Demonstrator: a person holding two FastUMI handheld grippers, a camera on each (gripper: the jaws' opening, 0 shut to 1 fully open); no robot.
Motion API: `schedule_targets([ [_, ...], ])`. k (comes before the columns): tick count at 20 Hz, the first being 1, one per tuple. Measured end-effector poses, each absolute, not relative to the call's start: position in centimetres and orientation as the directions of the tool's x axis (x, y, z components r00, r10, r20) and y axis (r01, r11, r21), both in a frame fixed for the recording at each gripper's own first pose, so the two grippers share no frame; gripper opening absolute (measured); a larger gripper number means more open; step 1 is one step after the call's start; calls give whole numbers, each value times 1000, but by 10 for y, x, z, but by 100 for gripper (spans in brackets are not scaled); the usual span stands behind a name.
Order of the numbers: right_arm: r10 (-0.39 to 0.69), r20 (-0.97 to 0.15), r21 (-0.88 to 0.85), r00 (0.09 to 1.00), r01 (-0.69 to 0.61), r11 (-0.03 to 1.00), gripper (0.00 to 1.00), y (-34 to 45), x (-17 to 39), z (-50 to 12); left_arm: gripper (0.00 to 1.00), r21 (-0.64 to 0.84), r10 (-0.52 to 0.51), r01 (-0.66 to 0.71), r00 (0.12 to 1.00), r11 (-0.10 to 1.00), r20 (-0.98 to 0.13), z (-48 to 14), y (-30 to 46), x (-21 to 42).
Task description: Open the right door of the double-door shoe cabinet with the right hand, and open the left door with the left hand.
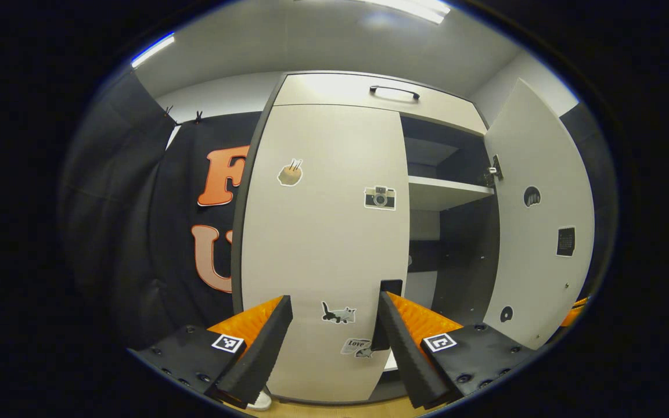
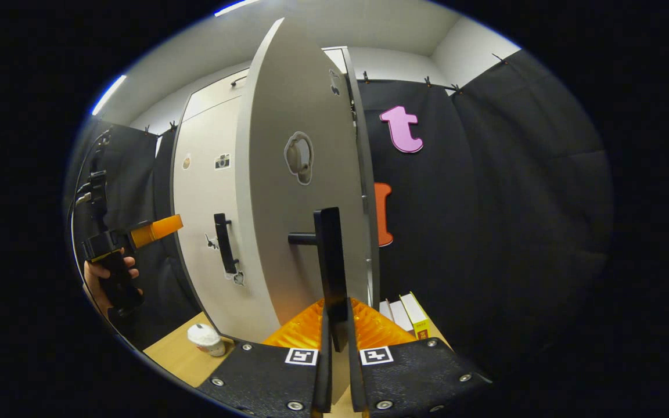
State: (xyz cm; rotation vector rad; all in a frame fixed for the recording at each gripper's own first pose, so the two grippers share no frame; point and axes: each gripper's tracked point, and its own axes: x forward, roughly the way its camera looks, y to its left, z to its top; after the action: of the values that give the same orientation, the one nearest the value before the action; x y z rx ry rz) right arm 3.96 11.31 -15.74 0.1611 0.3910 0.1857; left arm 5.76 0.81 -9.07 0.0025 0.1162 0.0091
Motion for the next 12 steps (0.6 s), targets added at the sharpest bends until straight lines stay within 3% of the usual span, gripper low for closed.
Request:
schedule_targets([
  [4, 147, -372, 146, 916, -99, 984, 4, 90, 41, -160, 96, -28, -26, 22, 989, 999, -147, -100, -10, 64],
  [9, 126, -377, 137, 918, -80, 987, 3, 78, 40, -161, 95, -4, -40, 39, 990, 999, -135, -95, -20, 74],
  [11, 106, -386, 119, 916, -64, 991, 7, 68, 36, -161, 96, 3, -39, 40, 989, 999, -143, -96, -23, 77],
  [12, 90, -387, 108, 918, -51, 993, 2, 60, 33, -161, 96, 1, -43, 44, 989, 999, -143, -97, -27, 79],
])
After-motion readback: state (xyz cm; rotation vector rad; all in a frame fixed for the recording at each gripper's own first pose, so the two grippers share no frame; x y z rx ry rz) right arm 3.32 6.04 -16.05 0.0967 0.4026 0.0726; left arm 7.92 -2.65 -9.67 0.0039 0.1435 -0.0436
